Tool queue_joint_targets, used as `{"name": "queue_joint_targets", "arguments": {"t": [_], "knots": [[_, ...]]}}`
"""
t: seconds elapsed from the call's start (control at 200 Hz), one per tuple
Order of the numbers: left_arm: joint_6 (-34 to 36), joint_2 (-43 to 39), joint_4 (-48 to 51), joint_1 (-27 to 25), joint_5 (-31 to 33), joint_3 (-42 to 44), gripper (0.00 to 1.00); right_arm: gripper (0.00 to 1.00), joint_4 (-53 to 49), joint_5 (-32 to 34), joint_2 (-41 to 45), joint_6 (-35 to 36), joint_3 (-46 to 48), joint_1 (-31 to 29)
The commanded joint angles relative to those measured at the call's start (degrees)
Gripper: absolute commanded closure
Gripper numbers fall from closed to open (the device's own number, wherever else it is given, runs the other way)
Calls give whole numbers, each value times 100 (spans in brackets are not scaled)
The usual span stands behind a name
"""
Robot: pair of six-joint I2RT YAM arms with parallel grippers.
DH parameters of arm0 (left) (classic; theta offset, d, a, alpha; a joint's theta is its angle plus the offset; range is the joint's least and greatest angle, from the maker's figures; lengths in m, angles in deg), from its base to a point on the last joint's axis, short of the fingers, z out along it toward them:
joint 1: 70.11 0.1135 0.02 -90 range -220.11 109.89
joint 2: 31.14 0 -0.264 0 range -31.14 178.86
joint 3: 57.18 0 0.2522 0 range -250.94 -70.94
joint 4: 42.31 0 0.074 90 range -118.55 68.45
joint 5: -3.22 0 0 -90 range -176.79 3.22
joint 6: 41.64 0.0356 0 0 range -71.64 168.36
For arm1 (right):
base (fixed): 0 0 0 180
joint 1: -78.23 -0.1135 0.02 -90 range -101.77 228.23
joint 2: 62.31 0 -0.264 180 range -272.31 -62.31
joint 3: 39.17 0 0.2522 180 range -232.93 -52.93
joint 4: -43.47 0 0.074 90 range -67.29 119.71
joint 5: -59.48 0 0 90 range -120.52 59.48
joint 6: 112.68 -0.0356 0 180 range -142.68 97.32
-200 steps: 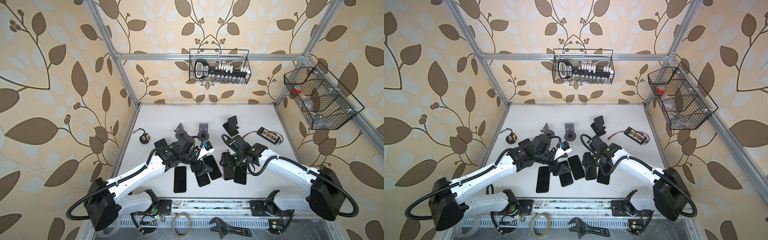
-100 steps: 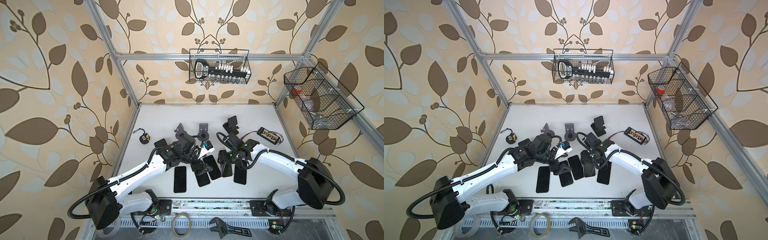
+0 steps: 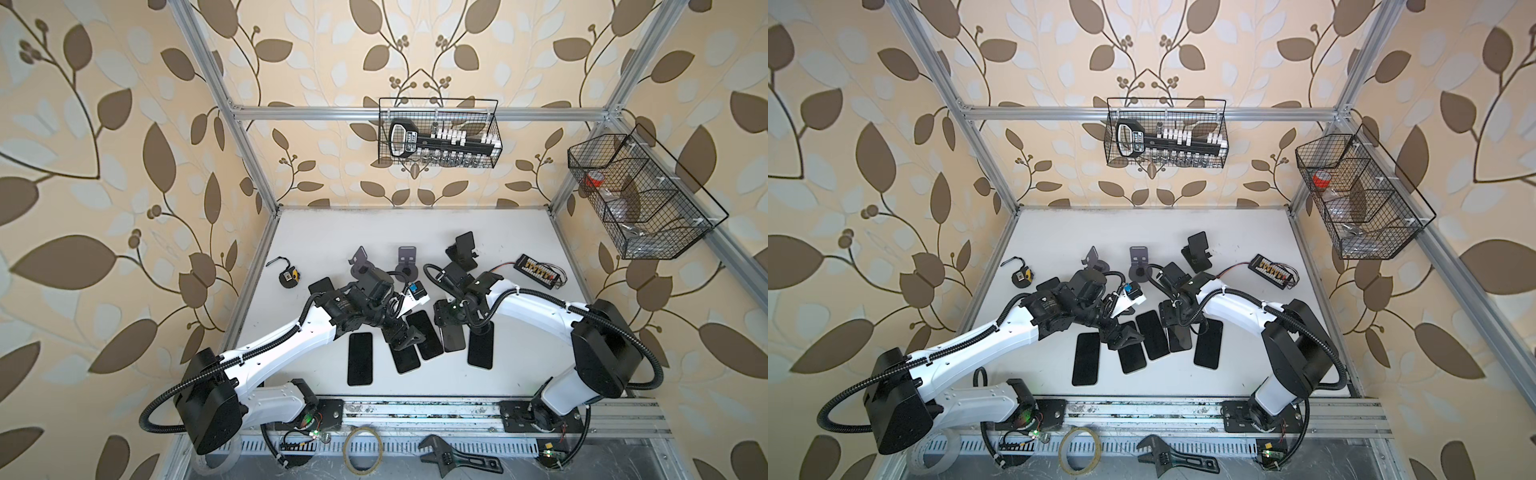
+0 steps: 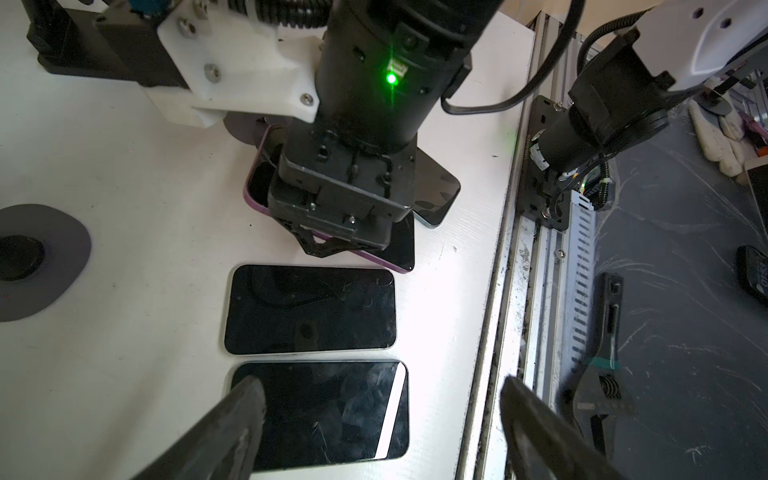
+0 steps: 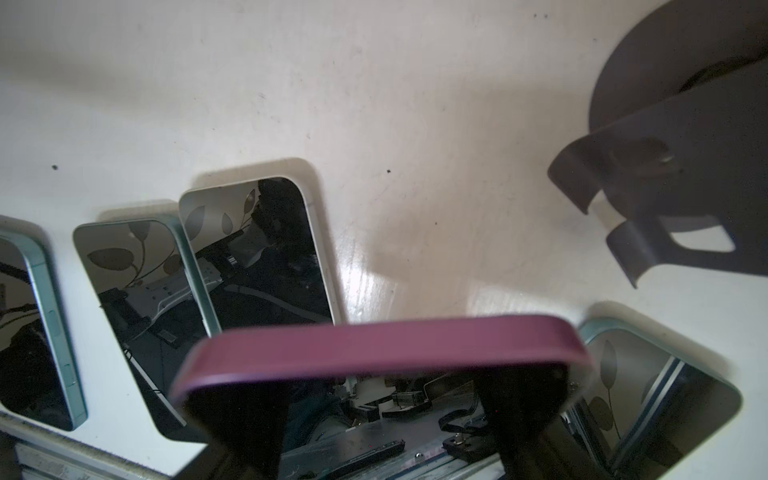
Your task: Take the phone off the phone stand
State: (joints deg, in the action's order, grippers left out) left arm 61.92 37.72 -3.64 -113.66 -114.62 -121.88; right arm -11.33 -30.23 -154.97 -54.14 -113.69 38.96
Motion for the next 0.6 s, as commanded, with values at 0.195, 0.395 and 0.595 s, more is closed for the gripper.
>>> {"name": "queue_joint_targets", "arguments": {"t": [0.195,0.395,0.595], "knots": [[-3,-4,23,-40,41,-259,11,49,-273,363,-377,99,-363,-28],[-2,-4,30,-49,41,-255,11,49,-300,380,-472,105,-384,-28],[8,46,42,-83,76,-257,11,49,-335,474,-566,104,-359,-28]]}}
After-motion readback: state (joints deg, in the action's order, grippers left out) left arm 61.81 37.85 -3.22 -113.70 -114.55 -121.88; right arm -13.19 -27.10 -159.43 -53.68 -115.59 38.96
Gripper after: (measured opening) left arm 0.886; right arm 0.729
